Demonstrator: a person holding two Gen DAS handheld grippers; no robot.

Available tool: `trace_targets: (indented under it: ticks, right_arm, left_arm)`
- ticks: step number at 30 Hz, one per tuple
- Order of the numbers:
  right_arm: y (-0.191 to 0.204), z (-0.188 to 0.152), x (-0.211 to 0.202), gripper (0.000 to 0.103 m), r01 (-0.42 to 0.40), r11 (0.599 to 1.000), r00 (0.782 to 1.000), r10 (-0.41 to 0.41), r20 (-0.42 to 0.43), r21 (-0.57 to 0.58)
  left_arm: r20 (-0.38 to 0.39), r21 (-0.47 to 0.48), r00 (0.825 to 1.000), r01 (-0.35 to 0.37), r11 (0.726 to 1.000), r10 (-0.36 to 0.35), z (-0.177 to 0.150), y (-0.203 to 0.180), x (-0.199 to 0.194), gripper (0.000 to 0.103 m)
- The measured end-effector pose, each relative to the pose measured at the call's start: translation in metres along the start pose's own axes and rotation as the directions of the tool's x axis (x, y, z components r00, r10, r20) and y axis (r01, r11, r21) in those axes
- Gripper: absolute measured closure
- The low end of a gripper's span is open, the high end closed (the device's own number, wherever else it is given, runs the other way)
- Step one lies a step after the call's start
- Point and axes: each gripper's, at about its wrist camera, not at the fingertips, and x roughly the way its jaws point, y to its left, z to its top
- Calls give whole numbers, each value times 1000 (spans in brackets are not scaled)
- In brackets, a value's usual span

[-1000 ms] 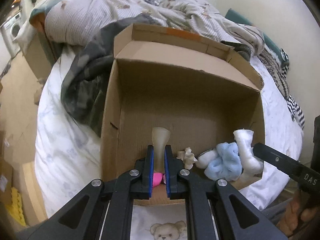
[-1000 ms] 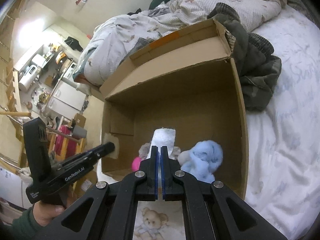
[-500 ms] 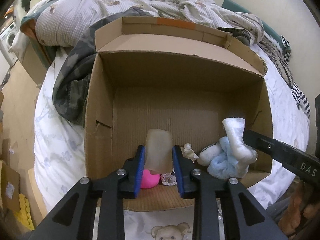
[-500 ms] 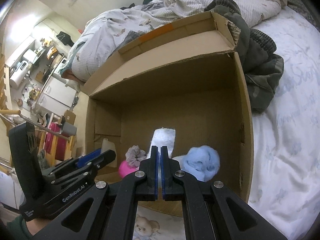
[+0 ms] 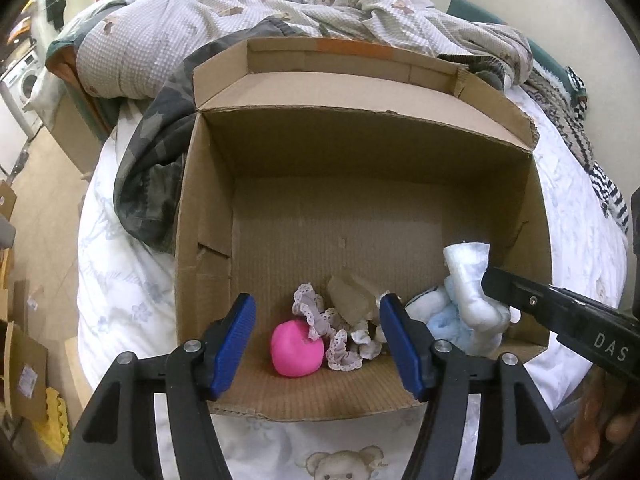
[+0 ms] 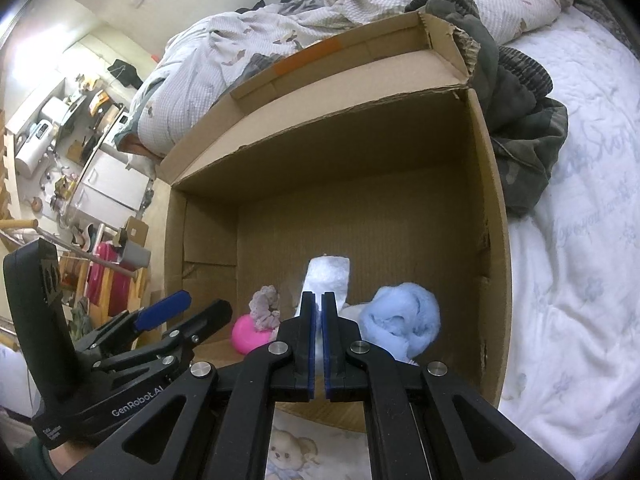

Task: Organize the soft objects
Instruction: 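Open both tools to drop the tan and white items into the box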

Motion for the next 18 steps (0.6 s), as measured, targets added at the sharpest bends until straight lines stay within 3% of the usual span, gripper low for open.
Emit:
trace_targets:
  ticks: [4,5,7,9,12,18]
  right_arm:
    - [-1,0,2,95,-14,1000,1000,14,-13,7]
    - [-1,0,3,90,-16,1000,1000,16,-14,11]
    - [-3,-1,2,74,-19,1000,1000,19,-11,21]
    - [-6,0,0,37,-28,999,1000,28,3,43]
    - [-7,1,-6,34,-28,998,999,26,44,54]
    - [-11,0,-4,34,-25,997,999,23,27,72]
  left_arm:
    - [11,-1,1000,-27,1000,27,0,3,-2,42]
    - [15,-1,999,-36,999,36,1,2,-2,42]
    - [19,-3,999,-45,999,45,2,4,-3,42]
    - [21,-8,999,-41,999,41,2,5,-4,42]
    - [22,-11,999,-36,999,36,2,6,-4,42]
    - [17,-3,999,-34,999,34,2,4,-3,42]
